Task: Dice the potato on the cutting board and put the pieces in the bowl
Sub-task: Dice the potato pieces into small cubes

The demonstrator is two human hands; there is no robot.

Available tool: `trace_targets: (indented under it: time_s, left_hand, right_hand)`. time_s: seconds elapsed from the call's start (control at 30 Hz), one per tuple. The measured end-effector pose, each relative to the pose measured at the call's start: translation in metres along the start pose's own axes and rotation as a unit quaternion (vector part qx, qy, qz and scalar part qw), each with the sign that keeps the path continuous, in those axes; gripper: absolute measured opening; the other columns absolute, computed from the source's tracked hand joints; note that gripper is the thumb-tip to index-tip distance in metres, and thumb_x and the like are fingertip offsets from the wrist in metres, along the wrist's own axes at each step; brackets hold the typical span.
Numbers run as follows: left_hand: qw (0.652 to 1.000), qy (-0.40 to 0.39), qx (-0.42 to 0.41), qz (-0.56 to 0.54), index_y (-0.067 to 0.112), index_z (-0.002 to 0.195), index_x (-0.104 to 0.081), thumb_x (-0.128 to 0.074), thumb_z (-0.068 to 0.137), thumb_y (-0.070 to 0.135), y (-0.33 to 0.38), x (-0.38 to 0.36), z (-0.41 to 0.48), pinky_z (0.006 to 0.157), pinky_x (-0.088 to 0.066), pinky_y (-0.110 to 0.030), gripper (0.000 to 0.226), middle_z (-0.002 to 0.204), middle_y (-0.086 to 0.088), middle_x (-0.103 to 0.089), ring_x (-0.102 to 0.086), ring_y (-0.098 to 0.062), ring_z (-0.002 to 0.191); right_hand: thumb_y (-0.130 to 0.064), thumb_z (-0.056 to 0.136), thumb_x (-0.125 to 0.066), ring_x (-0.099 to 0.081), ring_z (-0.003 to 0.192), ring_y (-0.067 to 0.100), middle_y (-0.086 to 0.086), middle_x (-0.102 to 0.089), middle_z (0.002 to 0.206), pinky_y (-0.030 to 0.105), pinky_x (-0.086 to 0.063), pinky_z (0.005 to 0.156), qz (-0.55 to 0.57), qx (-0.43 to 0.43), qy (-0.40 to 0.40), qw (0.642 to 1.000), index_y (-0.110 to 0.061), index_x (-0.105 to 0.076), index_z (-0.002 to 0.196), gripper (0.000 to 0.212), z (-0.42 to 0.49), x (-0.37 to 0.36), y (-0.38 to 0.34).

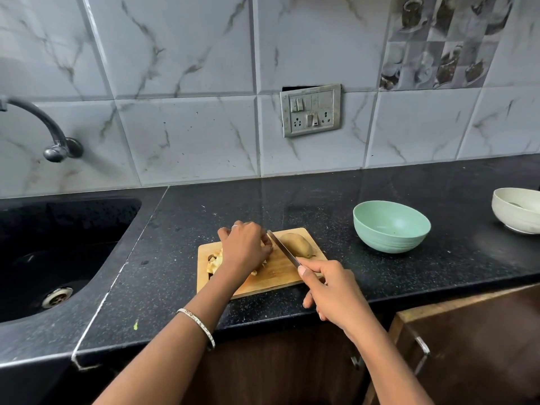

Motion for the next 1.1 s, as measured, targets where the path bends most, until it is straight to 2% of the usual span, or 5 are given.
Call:
trace_targets:
  time_s: [0.3, 0.63, 0.8, 0.9, 1.1]
  left_hand:
    - [1.0, 0.006, 0.004, -0.018, 0.029, 0.087, -0.074, -0.061, 0.087, 0.031, 0.0, -0.003, -0.003, 0.091, -0.03, -0.042, 0.013, 0.103, 0.008, -0.069, -0.053, -0.02, 0.111]
    - [1.0, -0.002, 0.001, -0.03, 0.028, 0.088, -0.075, -0.064, 0.086, 0.028, 0.0, -0.003, -0.001, 0.092, -0.029, -0.041, 0.011, 0.109, 0.007, -0.067, -0.051, -0.019, 0.114]
    - [0.999, -0.003, 0.015, -0.039, 0.027, 0.077, -0.072, -0.061, 0.085, 0.03, -0.002, -0.004, 0.0, 0.09, -0.029, -0.043, 0.013, 0.103, 0.009, -0.066, -0.052, -0.018, 0.109]
    - [0.999, 0.005, 0.03, -0.034, 0.024, 0.074, -0.069, -0.059, 0.085, 0.035, -0.005, -0.004, 0.0, 0.088, -0.03, -0.042, 0.018, 0.099, 0.007, -0.066, -0.054, -0.02, 0.106]
    - [0.998, -0.03, 0.044, -0.044, 0.032, 0.082, -0.074, -0.074, 0.08, 0.042, -0.025, 0.025, -0.004, 0.089, -0.03, -0.041, 0.01, 0.095, 0.012, -0.067, -0.057, -0.017, 0.107]
  right_hand:
    - [-0.039, 0.105, -0.046, -0.054, 0.039, -0.004, -0.004, -0.071, 0.074, 0.012, -0.044, 0.044, -0.043, -0.001, -0.002, 0.999, -0.037, -0.057, 0.141, 0.037, -0.005, -0.004, -0.008]
    - [-0.039, 0.105, -0.047, -0.055, 0.04, 0.001, -0.004, -0.064, 0.075, 0.019, -0.045, 0.047, -0.039, -0.019, -0.007, 0.999, -0.032, -0.057, 0.141, 0.038, 0.008, -0.012, -0.01]
    - [-0.037, 0.105, -0.047, -0.05, 0.041, 0.006, 0.005, -0.065, 0.072, 0.024, -0.043, 0.043, -0.008, -0.049, -0.029, 0.998, -0.031, -0.057, 0.14, 0.037, 0.011, -0.009, -0.01]
    - [-0.036, 0.105, -0.048, -0.049, 0.037, 0.003, 0.004, -0.065, 0.07, 0.023, -0.043, 0.043, -0.026, -0.047, -0.029, 0.998, -0.031, -0.059, 0.137, 0.035, 0.007, -0.003, -0.01]
    - [-0.037, 0.105, -0.047, -0.056, 0.04, -0.002, 0.0, -0.069, 0.078, 0.022, -0.049, 0.051, -0.062, -0.012, 0.007, 0.998, -0.036, -0.059, 0.138, 0.035, 0.001, 0.007, -0.014]
Point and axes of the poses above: each hand's wrist, its own z-axis towards the middle knuckle, its own x-axis out of the back of the hand, y = z × x, the point moved 3 cm from there along z, towards the middle knuckle
